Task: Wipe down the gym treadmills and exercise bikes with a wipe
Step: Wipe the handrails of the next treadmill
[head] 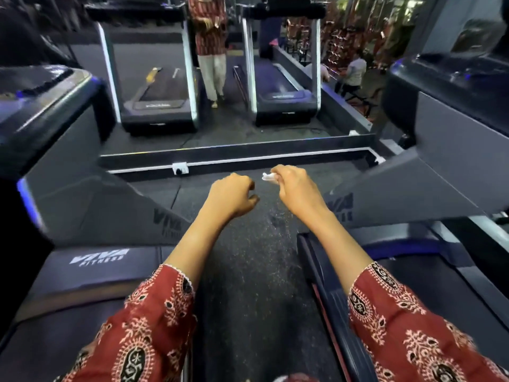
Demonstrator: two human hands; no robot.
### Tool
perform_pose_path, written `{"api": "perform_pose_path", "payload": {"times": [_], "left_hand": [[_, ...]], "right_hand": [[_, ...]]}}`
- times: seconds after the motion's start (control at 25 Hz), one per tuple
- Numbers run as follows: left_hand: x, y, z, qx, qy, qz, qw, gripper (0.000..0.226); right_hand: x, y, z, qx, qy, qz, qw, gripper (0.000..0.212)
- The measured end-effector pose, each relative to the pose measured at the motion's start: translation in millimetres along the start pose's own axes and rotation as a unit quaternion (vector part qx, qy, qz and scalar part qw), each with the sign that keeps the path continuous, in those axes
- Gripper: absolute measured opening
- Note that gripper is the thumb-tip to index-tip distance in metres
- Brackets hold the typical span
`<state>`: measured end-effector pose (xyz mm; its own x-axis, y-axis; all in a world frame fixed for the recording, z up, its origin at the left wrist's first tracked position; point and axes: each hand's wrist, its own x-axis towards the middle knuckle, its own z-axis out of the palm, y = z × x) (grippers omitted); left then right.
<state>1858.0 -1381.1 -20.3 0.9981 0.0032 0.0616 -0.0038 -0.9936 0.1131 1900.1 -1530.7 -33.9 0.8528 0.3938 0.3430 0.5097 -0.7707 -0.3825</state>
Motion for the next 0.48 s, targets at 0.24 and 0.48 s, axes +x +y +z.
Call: {"api": "perform_pose_path", "payload": {"times": [0.24,0.48], "left_hand": [[124,-33,15,0.007,-0.018,0.054,0.998,0.038],[249,-26,18,0.001,-0.014,0.135,0.991,0.038]], "right_hand": [[99,39,35,-0.03,-0.002,0.051,0.998,0.026],[180,90,40,-0.047,0.043,0.12,0.991,0.025]]}}
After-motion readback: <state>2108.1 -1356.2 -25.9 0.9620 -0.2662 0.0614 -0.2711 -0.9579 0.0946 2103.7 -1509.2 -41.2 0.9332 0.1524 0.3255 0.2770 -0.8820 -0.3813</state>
